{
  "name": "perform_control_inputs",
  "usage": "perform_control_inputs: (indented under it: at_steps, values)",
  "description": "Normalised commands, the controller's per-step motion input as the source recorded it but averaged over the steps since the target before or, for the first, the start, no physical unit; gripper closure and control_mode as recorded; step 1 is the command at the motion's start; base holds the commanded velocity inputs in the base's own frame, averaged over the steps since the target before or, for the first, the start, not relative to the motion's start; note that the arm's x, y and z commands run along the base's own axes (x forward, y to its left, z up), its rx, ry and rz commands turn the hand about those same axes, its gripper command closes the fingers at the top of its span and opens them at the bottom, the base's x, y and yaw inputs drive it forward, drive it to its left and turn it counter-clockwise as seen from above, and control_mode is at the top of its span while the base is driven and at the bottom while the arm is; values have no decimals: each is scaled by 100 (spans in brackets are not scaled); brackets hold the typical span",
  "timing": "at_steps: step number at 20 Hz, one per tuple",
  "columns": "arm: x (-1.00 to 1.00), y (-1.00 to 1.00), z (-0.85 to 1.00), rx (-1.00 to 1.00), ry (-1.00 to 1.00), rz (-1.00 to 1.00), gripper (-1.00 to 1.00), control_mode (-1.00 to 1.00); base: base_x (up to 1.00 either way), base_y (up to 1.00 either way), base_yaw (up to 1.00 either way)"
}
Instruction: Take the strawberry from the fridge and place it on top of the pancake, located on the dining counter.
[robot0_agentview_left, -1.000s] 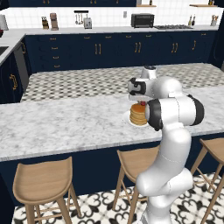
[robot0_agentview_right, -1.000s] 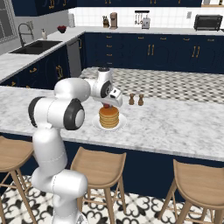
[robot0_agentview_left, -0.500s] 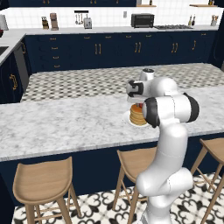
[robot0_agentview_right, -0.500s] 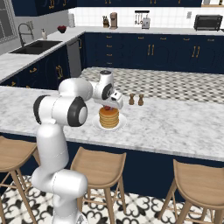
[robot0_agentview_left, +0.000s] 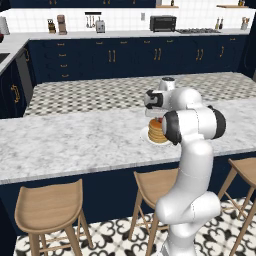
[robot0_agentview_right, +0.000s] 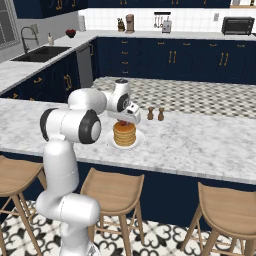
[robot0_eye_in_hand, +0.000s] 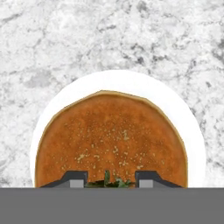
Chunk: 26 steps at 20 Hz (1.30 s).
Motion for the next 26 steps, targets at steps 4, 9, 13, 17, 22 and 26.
perform_control_inputs:
  at_steps: [4, 9, 13, 17, 22, 26]
  values:
    - [0, 0, -7, 0, 3, 0, -100, -100, 0, 0, 0]
    - [0, 0, 0, 0, 0, 0, -100, -100, 0, 0, 0]
    - [-3, 0, 0, 0, 2, 0, -100, -100, 0, 0, 0]
    - [0, 0, 2, 0, 0, 0, -100, -100, 0, 0, 0]
    - [-13, 2, 23, -2, -7, 0, -100, -100, 0, 0, 0]
    - [-54, 25, 54, -14, -20, 0, -100, -100, 0, 0, 0]
